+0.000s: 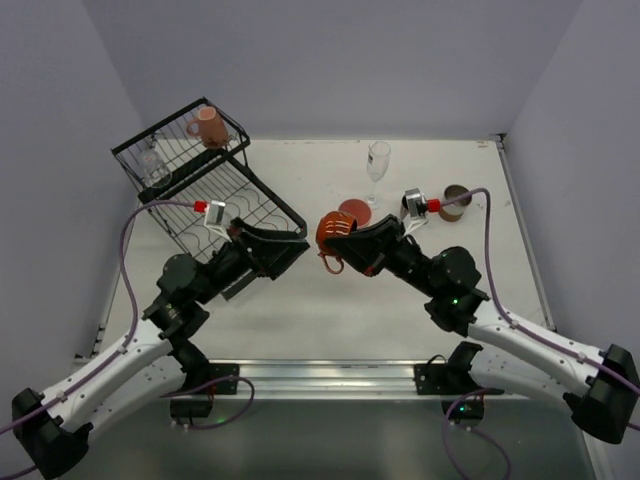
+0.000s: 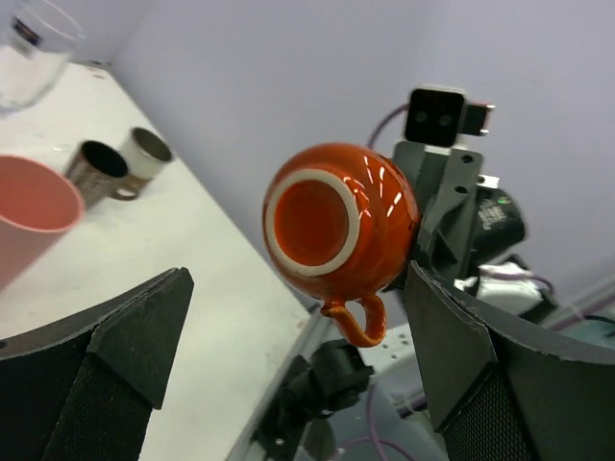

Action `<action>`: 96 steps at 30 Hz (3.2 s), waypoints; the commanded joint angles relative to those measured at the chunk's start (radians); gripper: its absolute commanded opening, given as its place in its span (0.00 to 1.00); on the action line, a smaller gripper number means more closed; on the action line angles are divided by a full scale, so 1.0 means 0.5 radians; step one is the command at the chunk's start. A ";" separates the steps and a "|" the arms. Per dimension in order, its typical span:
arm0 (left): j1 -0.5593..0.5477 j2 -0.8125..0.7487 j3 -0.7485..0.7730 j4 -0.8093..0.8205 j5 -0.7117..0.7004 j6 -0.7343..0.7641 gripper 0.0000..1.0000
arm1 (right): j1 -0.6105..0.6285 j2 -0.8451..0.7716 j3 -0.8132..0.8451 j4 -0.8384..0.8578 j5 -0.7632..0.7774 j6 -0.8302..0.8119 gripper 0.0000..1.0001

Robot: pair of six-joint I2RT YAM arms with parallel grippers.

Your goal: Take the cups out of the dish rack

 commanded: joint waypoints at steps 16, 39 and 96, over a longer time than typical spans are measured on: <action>-0.004 -0.195 0.793 -1.750 -1.174 1.352 1.00 | -0.805 0.062 0.622 -2.654 0.447 -0.787 0.00; -0.004 -0.483 0.588 -1.622 -1.576 1.512 1.00 | -1.033 1.474 1.123 -2.504 0.355 -0.857 0.00; 1.156 2.274 2.836 -1.655 -1.248 1.398 0.95 | -0.953 -0.185 -0.022 -1.553 -0.250 -0.507 0.79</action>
